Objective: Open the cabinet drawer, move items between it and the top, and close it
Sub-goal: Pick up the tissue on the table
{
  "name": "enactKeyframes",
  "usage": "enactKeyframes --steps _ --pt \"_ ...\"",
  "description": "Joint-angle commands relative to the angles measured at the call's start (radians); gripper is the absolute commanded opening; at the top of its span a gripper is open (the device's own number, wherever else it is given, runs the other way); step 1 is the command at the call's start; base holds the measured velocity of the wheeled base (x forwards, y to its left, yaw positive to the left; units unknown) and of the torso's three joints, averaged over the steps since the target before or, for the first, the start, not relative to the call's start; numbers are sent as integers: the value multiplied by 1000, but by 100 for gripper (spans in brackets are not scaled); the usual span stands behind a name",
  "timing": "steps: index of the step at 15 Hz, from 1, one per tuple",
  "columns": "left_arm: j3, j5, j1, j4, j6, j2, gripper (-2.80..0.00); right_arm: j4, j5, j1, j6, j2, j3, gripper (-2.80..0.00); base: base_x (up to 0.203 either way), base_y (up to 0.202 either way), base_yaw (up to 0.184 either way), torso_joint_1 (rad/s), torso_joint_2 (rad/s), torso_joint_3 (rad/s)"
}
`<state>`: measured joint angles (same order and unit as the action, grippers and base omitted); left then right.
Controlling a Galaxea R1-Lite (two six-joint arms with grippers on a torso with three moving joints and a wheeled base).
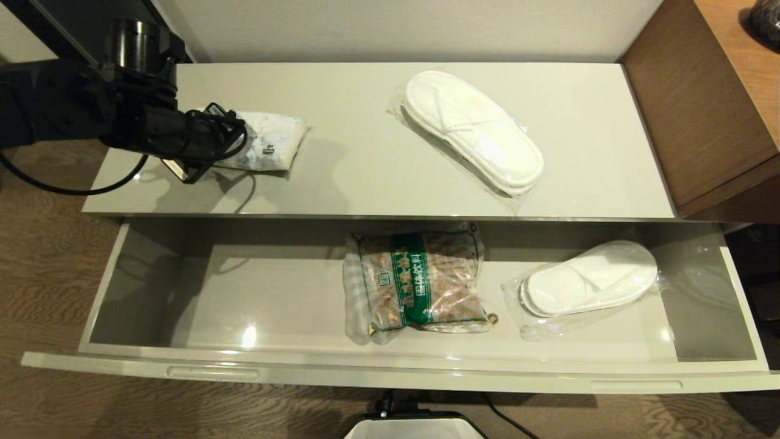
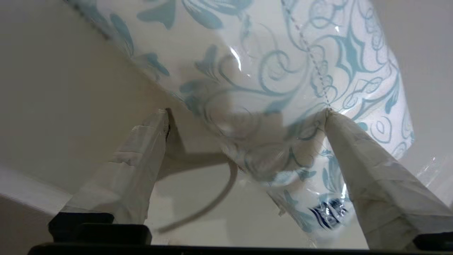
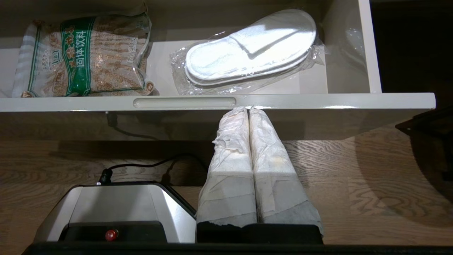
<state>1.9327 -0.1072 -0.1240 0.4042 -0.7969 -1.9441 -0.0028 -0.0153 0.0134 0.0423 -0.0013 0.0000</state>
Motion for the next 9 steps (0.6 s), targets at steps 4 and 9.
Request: enactKeyframes --steps 4,9 --pt "0 13 0 -66 1 -62 0 0 0 0 1 -22 3 -280 0 0 0 0 0 0" --pt "-2 45 -4 -61 2 -45 -280 0 0 0 1 -22 3 -280 0 0 0 0 0 0"
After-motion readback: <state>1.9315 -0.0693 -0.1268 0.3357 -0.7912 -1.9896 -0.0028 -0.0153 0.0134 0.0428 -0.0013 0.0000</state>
